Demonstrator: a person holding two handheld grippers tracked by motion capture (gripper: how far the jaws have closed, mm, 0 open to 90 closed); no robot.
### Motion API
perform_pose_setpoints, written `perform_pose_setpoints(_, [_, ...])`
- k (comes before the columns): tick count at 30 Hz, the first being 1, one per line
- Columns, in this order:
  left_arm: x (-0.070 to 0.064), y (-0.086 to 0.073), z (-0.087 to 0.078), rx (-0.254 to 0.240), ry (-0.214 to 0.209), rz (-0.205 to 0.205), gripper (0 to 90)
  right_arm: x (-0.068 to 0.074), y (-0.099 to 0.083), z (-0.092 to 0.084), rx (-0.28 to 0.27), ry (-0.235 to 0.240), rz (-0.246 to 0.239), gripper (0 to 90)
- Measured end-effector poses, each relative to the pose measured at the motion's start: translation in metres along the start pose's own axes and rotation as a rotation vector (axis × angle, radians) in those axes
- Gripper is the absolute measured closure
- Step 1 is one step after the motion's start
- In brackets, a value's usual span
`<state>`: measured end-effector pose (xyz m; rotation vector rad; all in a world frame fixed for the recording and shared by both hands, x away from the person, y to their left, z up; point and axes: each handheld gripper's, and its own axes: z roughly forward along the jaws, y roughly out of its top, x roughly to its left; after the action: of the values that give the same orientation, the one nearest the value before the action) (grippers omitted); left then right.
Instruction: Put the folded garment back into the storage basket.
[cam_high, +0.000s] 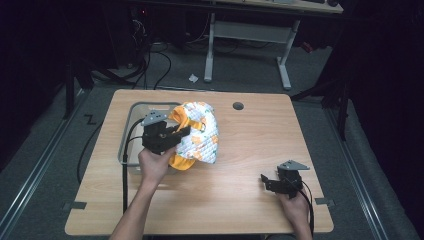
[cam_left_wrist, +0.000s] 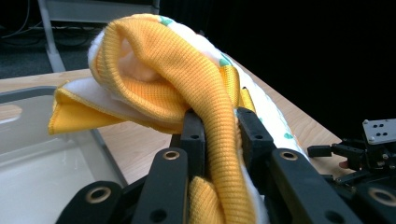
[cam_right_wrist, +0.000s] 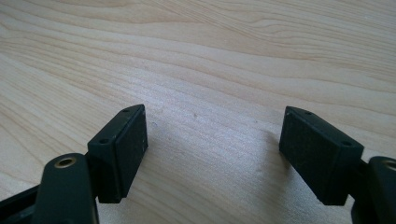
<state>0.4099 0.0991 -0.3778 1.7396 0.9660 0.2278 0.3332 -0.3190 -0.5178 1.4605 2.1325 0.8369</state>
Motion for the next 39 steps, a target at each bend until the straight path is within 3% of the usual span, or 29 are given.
perform_pose_setpoints(15, [0.011,0.006,-0.018,-0.014,0.032,0.006,75.0,0.000,0.000,0.000,0.001,-0.001,0.002,23.6])
perform_pose_setpoints(39, [0.032,0.005,-0.038,-0.022,0.078,-0.018,74.8,0.000,0.000,0.000,0.002,-0.001,0.002,23.6])
